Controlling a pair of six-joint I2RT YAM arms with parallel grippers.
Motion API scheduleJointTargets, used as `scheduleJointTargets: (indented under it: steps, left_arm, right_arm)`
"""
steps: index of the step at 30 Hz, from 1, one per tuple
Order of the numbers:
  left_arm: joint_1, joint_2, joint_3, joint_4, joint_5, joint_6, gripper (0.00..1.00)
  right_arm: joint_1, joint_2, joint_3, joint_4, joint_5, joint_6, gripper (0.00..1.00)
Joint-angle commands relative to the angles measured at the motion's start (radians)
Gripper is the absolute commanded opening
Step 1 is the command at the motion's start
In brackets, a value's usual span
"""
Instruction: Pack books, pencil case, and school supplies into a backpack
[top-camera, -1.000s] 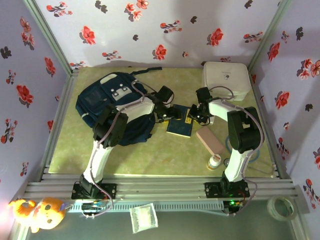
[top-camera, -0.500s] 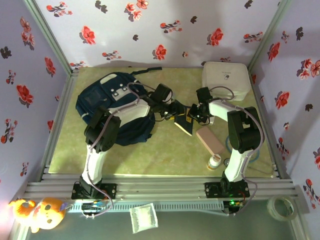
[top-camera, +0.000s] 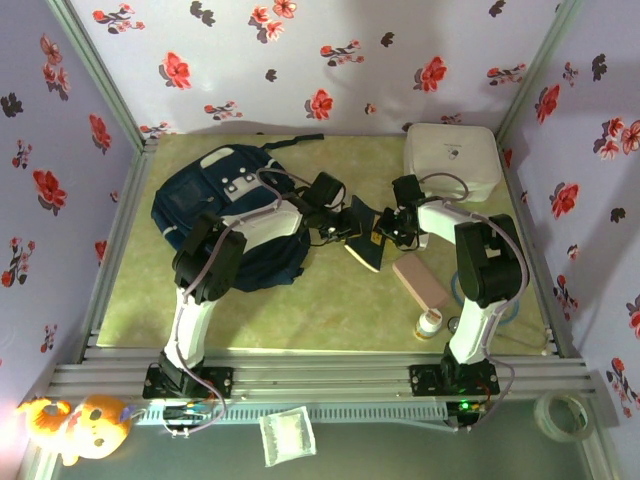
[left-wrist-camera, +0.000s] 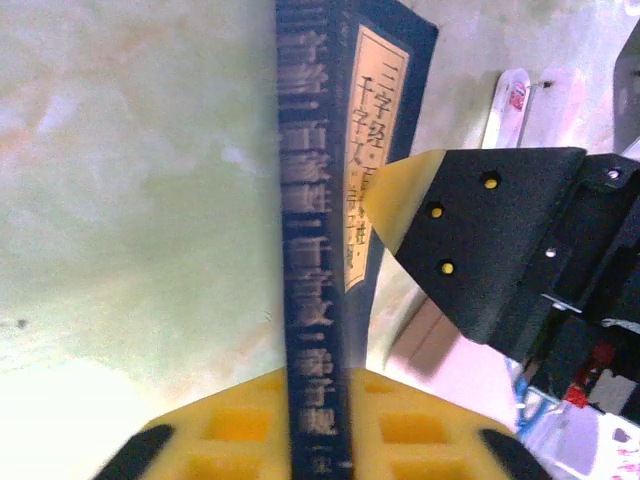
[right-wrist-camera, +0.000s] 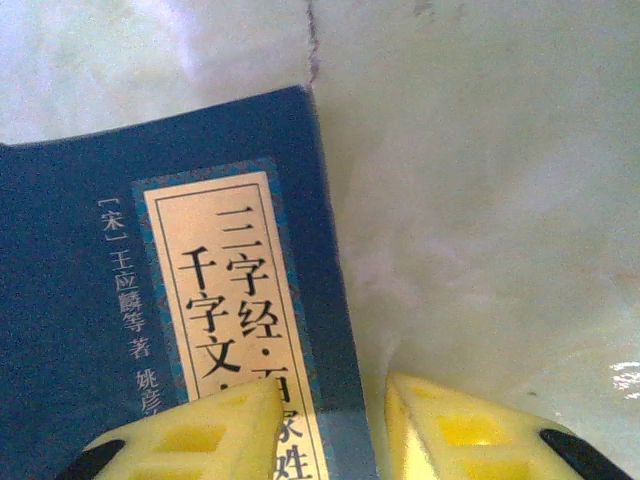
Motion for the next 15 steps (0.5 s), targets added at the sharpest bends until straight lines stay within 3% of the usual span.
scheduleJointTargets:
  steps: [1,6,15]
  left_arm:
    - [-0.010,-0.049,-0.013,0.021,-0.019,0.056,0.01]
    - [0.014,-0.160,-0.079,0.091,-0.067,0.090,0.00]
    - [0.146,-0.403,-0.212,0.194,-0.124,0.126,0.00]
  right_arm:
    - [0.018,-0.042,-0.009,-0.063,0.020,0.001,0.39]
    - [0.014,-0.172,-0.039,-0.008,0.010,0.017,0.53]
    - [0.010,-0.320,-0.074,0.189,-0.228,0.132,0.78]
